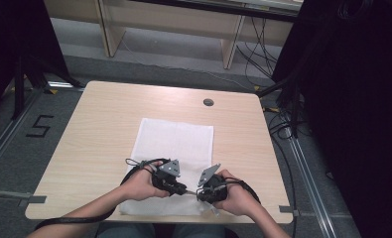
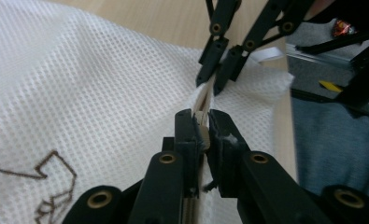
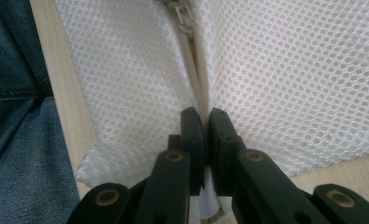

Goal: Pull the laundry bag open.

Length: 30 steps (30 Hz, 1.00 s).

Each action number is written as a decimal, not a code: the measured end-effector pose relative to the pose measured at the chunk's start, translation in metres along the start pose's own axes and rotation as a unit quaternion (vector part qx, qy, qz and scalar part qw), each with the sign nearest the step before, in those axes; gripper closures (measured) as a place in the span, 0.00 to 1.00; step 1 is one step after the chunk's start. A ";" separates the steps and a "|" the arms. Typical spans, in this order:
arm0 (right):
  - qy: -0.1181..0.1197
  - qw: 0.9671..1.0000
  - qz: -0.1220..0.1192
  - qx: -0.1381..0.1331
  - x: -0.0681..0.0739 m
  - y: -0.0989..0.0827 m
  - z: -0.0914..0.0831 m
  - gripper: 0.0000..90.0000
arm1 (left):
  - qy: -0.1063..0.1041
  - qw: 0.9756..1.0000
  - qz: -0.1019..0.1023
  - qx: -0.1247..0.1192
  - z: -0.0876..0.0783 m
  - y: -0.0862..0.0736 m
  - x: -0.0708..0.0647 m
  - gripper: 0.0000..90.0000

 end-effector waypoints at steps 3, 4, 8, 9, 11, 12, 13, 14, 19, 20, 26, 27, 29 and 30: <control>-0.002 1.000 -0.008 0.005 0.001 0.001 0.000 0.96 | 0.004 1.000 0.001 0.005 -0.002 -0.001 -0.001 0.91; -0.003 1.000 -0.007 0.004 0.001 0.001 0.000 0.96 | 0.002 1.000 0.002 0.001 -0.003 -0.001 -0.001 0.91; -0.002 1.000 -0.004 0.001 0.001 0.000 0.000 0.96 | 0.012 1.000 -0.002 0.002 -0.009 -0.004 0.002 0.91; -0.002 1.000 -0.004 0.001 0.001 0.000 0.000 0.96 | 0.009 1.000 -0.004 0.001 -0.012 -0.005 0.003 0.91; -0.001 1.000 -0.007 0.002 0.001 0.000 0.000 0.96 | 0.011 1.000 -0.014 -0.001 -0.013 -0.007 0.002 0.91; -0.001 1.000 -0.008 0.002 0.001 0.001 0.000 0.96 | 0.010 1.000 -0.003 -0.001 -0.013 -0.007 0.001 0.91; -0.002 1.000 -0.009 0.003 0.002 0.001 0.000 0.96 | 0.011 1.000 0.000 0.000 -0.013 -0.007 0.001 0.91; -0.003 1.000 -0.009 0.003 0.002 0.001 0.000 0.96 | 0.009 1.000 0.000 -0.001 -0.013 -0.006 0.001 0.91; -0.001 1.000 -0.008 0.004 0.001 0.000 0.000 0.97 | 0.023 1.000 0.005 0.010 -0.018 -0.008 0.003 0.92; 0.000 1.000 -0.007 0.005 0.001 0.000 -0.001 0.97 | 0.030 0.999 0.005 0.011 -0.023 -0.010 0.005 0.92; -0.002 1.000 -0.006 0.006 -0.001 -0.002 -0.002 0.97 | 0.054 0.998 -0.009 0.010 -0.057 -0.023 0.014 0.92; -0.004 1.000 -0.005 0.007 -0.001 -0.002 -0.002 0.96 | 0.056 0.998 -0.015 0.010 -0.062 -0.025 0.013 0.92; -0.003 1.000 -0.006 0.011 0.000 -0.001 -0.002 0.96 | 0.054 0.998 -0.025 -0.001 -0.066 -0.028 0.011 0.92; -0.003 1.000 -0.010 0.013 0.000 0.000 -0.002 0.96 | 0.055 0.998 -0.020 -0.001 -0.066 -0.028 0.010 0.92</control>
Point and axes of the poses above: each handheld gripper's, and its own axes: z roughly forward along the jaws, y roughly out of its top, x roughly to its left, the point moved 1 cm from there along z, roughly forward along the jaws, and after that the axes turned 9 degrees about -x, right-handed, at the moved point
